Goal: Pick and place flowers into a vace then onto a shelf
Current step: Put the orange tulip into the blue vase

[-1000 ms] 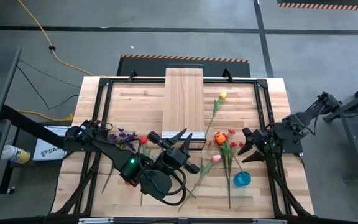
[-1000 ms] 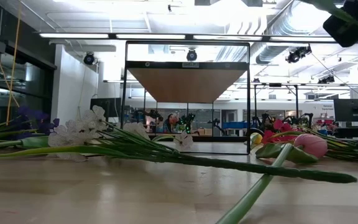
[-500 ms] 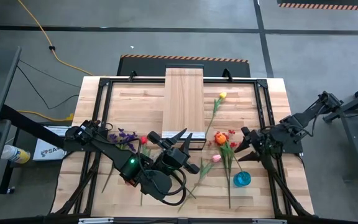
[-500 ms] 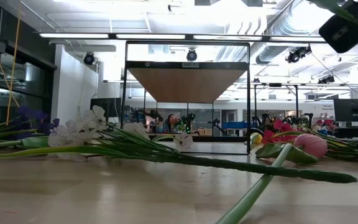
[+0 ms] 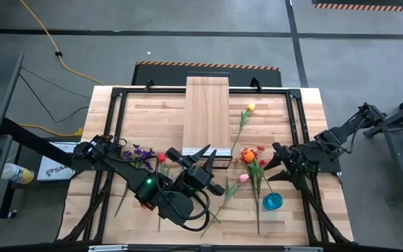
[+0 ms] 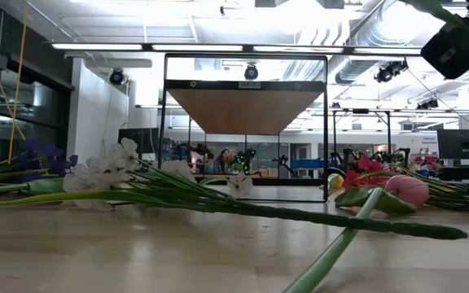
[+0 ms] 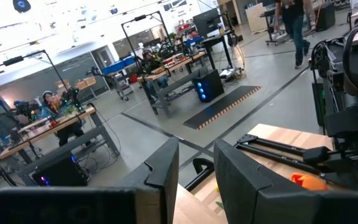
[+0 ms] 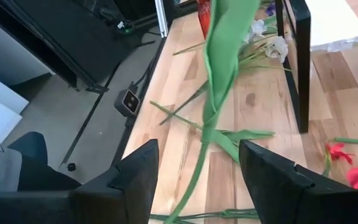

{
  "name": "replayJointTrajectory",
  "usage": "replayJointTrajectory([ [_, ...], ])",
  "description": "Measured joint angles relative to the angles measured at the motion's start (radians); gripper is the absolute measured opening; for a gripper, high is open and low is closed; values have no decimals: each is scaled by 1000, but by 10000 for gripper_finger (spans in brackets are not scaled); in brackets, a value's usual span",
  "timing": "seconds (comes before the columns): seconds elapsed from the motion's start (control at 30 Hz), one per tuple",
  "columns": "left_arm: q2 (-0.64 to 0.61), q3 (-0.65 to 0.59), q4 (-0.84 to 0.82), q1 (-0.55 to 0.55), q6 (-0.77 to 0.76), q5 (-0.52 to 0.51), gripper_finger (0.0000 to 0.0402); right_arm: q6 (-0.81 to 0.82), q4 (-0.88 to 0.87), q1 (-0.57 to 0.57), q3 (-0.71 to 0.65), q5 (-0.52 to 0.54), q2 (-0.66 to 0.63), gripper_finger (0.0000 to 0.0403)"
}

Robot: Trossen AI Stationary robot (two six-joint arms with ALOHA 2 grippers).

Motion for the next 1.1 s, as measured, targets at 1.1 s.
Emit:
replayJointTrajectory([
  [1.1,0,0,0,0,-2,0,134,-26,89,-71,0,-67,104,224],
])
